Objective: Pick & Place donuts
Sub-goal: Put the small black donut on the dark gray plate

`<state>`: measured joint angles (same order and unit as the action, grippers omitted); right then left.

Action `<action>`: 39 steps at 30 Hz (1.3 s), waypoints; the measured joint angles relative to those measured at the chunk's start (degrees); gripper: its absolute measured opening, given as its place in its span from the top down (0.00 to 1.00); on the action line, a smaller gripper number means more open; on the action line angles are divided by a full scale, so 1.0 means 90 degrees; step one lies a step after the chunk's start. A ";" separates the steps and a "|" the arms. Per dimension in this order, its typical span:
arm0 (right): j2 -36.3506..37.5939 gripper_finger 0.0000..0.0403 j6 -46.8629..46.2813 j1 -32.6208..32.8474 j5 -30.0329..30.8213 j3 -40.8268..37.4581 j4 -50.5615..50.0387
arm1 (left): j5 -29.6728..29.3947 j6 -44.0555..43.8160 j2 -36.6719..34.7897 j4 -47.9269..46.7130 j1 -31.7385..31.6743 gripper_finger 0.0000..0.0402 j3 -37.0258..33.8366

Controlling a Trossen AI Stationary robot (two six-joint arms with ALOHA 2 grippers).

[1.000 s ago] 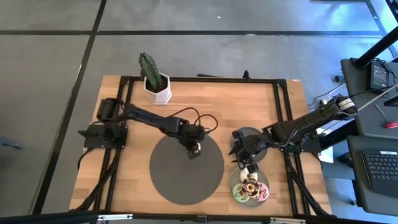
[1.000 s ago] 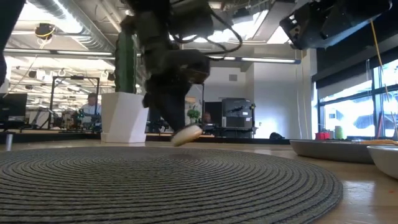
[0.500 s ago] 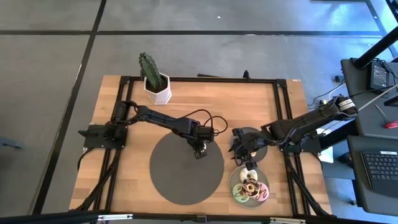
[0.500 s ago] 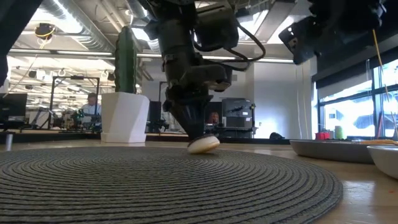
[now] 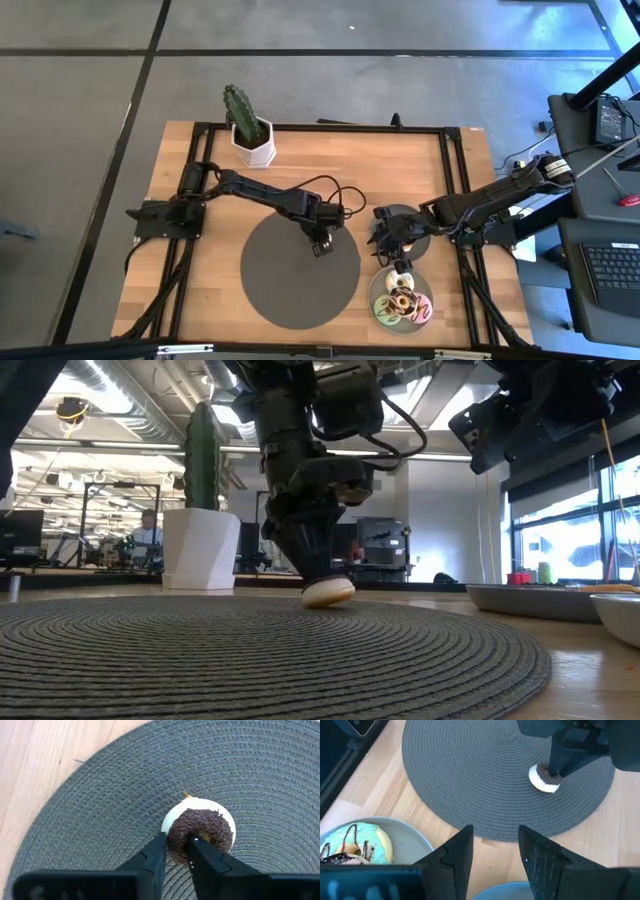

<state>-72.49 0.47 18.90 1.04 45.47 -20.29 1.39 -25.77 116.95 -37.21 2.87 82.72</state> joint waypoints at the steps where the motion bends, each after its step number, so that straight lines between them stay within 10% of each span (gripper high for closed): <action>1: 0.0000 0.61 0.0000 0.0000 0.0000 0.0000 0.0000 | 0.0000 -0.0001 0.0000 -0.0004 0.0000 0.80 0.0000; 12: 0.0000 0.61 0.0002 0.0002 0.0000 -0.0001 0.0597 | -0.0082 0.0303 -0.0178 -0.0876 0.0050 0.68 0.0499; 24: -0.0626 0.61 0.0490 -0.0198 0.0926 -0.0005 0.2175 | -0.3559 -0.0209 -0.1973 -0.0087 0.1407 0.68 -0.1174; 39: -0.2996 0.61 0.0614 -0.1156 0.0351 0.0853 0.2809 | -0.2849 0.1177 -0.3157 0.2803 0.1938 0.67 -0.2663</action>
<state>-99.46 5.99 8.49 4.20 53.15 4.99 -24.25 -15.17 88.53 -11.98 20.32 58.75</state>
